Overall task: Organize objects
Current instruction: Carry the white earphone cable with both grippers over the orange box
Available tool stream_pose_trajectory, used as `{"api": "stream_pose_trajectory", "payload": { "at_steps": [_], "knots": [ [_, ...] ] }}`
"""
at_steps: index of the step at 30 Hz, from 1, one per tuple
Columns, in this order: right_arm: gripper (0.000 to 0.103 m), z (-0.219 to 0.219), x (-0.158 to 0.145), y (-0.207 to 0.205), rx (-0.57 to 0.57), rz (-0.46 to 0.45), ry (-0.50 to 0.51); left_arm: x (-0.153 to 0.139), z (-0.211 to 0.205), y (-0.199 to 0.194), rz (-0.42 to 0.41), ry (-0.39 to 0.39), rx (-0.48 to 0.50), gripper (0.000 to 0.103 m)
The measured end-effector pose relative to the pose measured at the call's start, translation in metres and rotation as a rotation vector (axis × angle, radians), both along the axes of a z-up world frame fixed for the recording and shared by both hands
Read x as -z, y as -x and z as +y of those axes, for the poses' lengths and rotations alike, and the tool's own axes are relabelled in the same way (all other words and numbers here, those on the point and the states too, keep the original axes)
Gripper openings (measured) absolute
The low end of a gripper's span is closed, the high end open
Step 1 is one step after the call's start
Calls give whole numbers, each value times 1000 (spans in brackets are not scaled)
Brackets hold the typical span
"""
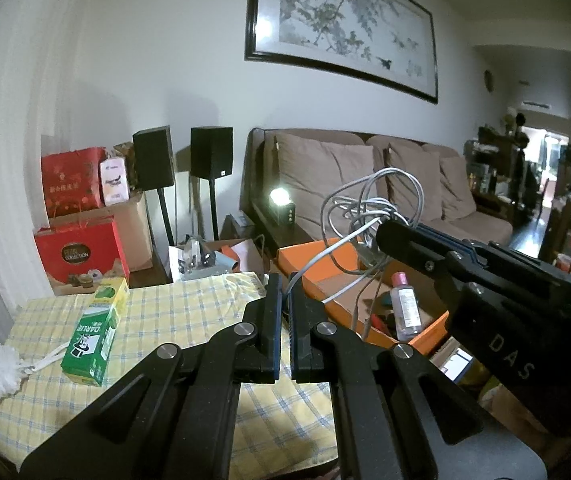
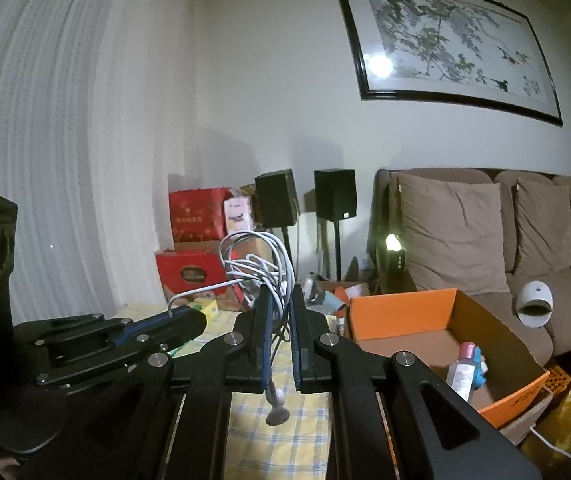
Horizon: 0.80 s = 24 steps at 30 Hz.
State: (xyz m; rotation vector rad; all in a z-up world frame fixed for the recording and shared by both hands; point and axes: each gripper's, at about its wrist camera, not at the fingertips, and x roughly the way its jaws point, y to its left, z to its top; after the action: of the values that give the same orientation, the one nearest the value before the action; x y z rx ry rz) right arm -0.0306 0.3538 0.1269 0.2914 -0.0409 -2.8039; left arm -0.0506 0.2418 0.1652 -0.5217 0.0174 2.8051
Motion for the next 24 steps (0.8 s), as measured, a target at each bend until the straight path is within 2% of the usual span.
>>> {"api": "stream_pose_trajectory", "payload": {
  "at_steps": [18,24],
  "knots": [
    [6,18,2,12,50,-39,15,1,17,10,-12,10,40,3],
    [6,21,1,10,67,-20,18,0,22,12,-9,9,40,3]
  ]
}}
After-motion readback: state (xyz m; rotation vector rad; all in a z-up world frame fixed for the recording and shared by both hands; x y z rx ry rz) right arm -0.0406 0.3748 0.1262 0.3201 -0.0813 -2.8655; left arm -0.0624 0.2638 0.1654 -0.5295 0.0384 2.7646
